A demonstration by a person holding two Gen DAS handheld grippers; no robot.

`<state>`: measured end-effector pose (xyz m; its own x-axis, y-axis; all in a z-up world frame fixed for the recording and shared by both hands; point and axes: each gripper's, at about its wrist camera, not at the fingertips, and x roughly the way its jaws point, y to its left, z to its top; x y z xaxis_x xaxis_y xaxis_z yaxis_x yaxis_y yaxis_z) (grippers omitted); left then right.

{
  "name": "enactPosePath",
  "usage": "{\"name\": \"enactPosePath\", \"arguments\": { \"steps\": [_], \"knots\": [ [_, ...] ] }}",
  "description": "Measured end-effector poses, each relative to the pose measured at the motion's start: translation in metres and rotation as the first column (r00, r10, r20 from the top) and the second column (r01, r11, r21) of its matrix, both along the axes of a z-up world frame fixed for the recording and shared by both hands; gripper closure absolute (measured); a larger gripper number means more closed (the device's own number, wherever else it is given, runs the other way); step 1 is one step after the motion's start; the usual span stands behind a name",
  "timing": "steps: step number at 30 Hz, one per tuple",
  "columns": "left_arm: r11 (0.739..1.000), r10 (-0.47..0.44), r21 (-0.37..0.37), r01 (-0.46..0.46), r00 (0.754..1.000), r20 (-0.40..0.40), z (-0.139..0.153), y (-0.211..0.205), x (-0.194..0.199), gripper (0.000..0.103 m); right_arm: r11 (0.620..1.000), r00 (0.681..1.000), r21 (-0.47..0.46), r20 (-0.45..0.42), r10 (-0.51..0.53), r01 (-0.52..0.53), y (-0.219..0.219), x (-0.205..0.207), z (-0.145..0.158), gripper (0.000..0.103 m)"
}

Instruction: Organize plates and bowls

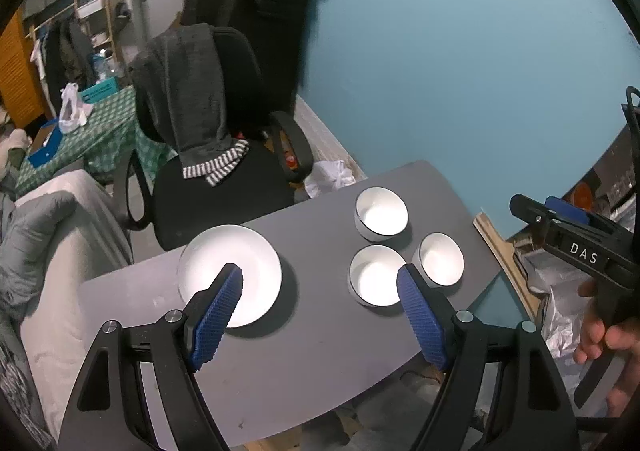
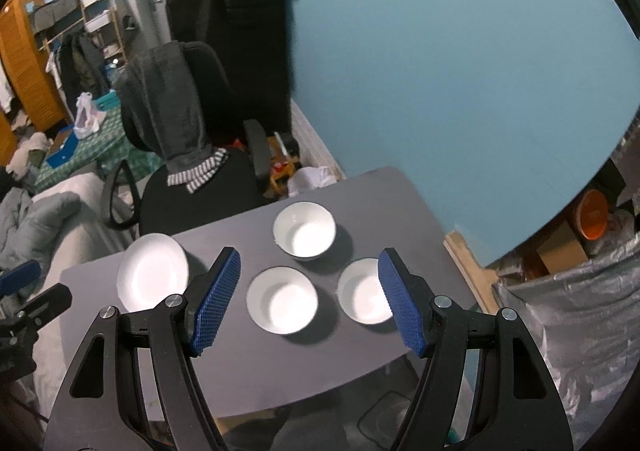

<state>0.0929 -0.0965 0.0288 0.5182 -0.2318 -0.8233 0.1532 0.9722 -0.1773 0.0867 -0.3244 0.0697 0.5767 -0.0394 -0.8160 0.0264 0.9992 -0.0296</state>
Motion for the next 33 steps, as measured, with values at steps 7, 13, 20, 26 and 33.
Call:
{"name": "enactPosePath", "arguments": {
  "steps": [7, 13, 20, 26, 33],
  "knots": [
    [0.999, -0.036, -0.008, 0.036, 0.999, -0.007, -0.002, -0.015, 0.009, 0.022, 0.999, 0.998, 0.009, -0.011, -0.054, 0.054, -0.017, -0.003, -0.002, 0.032],
    [0.999, -0.039, 0.000, 0.039, 0.999, -0.003, -0.002, -0.021, 0.011, 0.022, 0.997, 0.997, 0.040, -0.033, -0.069, 0.070, -0.025, -0.001, -0.007, 0.032],
    [0.999, -0.048, 0.005, 0.048, 0.998, -0.038, -0.013, -0.028, 0.019, 0.022, 0.995, 0.992, 0.031, -0.091, -0.090, 0.093, -0.033, 0.005, -0.022, 0.032],
    [0.999, -0.054, -0.015, 0.053, 0.995, -0.089, -0.031, -0.033, 0.026, 0.022, 0.995, 0.989, 0.011, -0.114, -0.095, 0.097, -0.041, 0.010, -0.030, 0.032],
    [0.999, -0.048, -0.006, 0.048, 0.992, -0.121, -0.047, -0.037, 0.035, 0.022, 0.996, 0.984, 0.035, -0.160, -0.073, 0.080, -0.047, 0.018, -0.046, 0.032]
  ]
}}
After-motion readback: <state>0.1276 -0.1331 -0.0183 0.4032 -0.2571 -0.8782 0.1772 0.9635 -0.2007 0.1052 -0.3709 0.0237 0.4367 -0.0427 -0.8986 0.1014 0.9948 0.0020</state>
